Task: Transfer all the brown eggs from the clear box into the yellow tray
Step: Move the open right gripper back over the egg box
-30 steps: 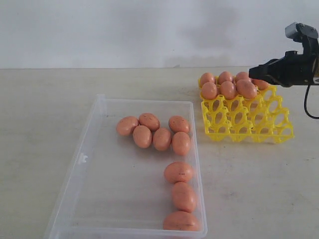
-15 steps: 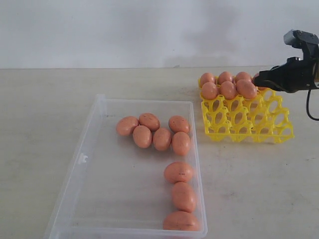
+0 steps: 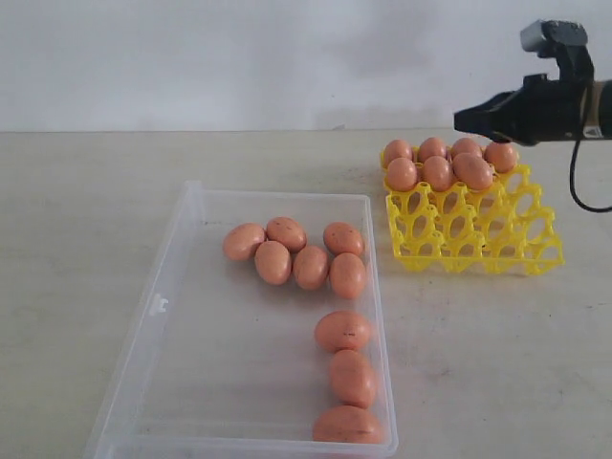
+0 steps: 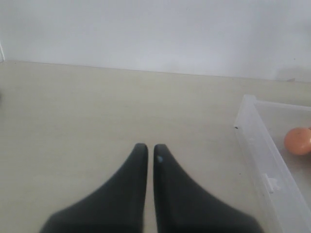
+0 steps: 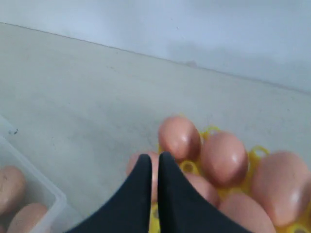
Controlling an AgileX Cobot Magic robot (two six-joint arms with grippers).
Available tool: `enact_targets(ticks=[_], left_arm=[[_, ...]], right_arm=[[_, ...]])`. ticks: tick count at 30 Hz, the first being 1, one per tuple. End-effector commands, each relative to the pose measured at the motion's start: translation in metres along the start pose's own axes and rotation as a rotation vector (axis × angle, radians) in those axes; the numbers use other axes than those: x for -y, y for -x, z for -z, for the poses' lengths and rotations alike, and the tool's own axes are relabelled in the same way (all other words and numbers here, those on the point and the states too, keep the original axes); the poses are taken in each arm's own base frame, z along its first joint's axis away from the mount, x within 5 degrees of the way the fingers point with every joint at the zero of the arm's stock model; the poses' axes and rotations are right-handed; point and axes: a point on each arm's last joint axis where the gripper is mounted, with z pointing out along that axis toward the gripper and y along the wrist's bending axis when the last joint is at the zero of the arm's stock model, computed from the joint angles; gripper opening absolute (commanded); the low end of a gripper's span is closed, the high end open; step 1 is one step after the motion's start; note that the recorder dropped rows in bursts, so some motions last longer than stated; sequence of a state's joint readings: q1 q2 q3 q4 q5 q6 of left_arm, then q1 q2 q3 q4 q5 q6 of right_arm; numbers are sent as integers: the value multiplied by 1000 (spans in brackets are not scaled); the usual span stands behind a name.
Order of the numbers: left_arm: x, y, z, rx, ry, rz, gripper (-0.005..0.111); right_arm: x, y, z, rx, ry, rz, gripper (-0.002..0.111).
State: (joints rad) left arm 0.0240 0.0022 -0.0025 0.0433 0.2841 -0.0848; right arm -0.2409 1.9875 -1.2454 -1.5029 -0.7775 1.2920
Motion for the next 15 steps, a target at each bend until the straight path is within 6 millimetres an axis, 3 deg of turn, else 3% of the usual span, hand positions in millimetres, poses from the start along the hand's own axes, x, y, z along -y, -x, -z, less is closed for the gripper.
enact_targets(ticks=[1,4,8,12,14,15], left_arm=[[0,0,0,6,2,1,4],[0,0,0,6,2,1,4],[0,0,0,6,2,1,4],[0,0,0,6,2,1,4],[0,0,0,6,2,1,4],[0,0,0,6,2,1,4]], right_arm=[[-67,43,-11,22,-41,202,0],[-120,43,-32,-74,-31,340,0],[-186,27,-57,-135,54,234,0],[-236,18,-67,-151,129,220,0],[-264,13,-71,-136,131,402,0],[-279,16,-70,-96,26,557,0]])
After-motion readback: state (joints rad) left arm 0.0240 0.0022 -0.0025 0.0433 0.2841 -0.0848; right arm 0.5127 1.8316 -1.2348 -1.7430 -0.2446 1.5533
